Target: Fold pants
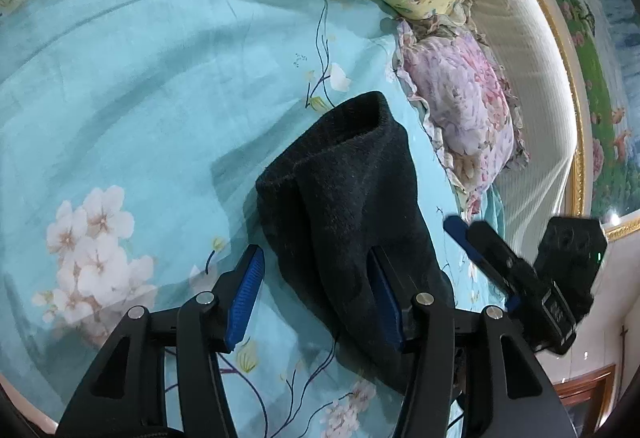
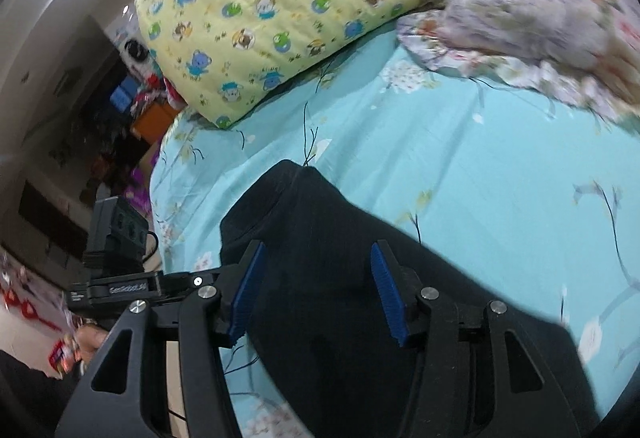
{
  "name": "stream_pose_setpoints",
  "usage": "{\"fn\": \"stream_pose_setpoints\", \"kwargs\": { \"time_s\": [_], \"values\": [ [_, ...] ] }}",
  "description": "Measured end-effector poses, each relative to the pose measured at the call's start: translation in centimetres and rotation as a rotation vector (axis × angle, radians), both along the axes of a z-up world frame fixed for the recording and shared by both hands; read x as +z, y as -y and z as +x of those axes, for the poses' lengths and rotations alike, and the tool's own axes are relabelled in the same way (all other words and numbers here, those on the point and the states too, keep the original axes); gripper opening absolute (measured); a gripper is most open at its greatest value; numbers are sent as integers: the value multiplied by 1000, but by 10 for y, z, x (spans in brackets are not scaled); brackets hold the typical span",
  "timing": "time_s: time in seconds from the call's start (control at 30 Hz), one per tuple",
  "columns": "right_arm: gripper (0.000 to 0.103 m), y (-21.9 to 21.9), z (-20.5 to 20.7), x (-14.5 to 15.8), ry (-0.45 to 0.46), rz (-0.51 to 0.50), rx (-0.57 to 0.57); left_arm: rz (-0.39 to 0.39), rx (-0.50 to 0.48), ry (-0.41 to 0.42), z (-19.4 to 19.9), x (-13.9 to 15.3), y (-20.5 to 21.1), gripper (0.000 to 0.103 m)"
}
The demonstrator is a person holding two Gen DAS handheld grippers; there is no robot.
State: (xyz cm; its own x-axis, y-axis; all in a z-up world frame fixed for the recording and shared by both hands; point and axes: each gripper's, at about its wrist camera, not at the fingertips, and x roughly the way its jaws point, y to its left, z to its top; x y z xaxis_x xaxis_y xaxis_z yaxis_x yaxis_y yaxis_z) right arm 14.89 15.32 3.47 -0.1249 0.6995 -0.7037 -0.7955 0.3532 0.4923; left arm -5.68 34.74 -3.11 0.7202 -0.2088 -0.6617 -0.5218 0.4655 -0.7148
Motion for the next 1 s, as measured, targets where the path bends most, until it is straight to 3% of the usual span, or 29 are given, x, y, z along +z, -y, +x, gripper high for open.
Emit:
{"fn": "stream_pose_setpoints", "kwargs": {
  "time_s": [0.47,0.53,0.6,0.73,1.0],
  "values": [
    [55,-91,15,-35,25,-136,279,4,36,-3,11,-7,-1,51],
    [43,-98,14,-39,21,-136,292,24,33,-15,14,-6,0,45],
    [37,-101,14,-41,7,-135,295,39,31,-26,16,-7,0,31],
    [22,-96,12,-36,27,-123,287,63,20,-20,19,-3,2,24],
    [17,-61,13,-1,14,-28,241,163,-22,40,17,44,27,19]
  ]
}}
